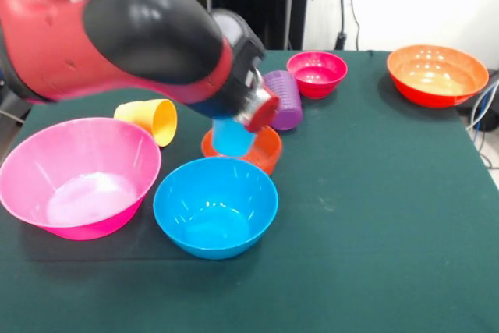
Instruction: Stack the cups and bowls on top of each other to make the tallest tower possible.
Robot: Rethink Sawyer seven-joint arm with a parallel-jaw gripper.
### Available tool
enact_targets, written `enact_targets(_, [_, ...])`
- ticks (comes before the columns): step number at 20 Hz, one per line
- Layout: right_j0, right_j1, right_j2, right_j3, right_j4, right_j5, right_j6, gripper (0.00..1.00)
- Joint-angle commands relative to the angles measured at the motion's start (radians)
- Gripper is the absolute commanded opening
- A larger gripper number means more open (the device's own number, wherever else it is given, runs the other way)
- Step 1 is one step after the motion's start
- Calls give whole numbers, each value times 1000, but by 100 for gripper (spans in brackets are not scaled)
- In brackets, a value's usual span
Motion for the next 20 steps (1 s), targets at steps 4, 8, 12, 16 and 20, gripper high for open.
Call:
enact_targets(4, [-30, -105, -35, 62, -49, 107, -215, 0])
enact_targets(8, [-36, -72, -32, 80, -60, 35, -216, 0])
enact_targets(12, [-40, -6, -33, 114, -55, -60, -188, 0])
enact_targets(16, [-61, -37, -31, 253, 8, -122, -89, 0])
enact_targets(20, [-80, -114, -19, 435, 81, -218, 7, 0])
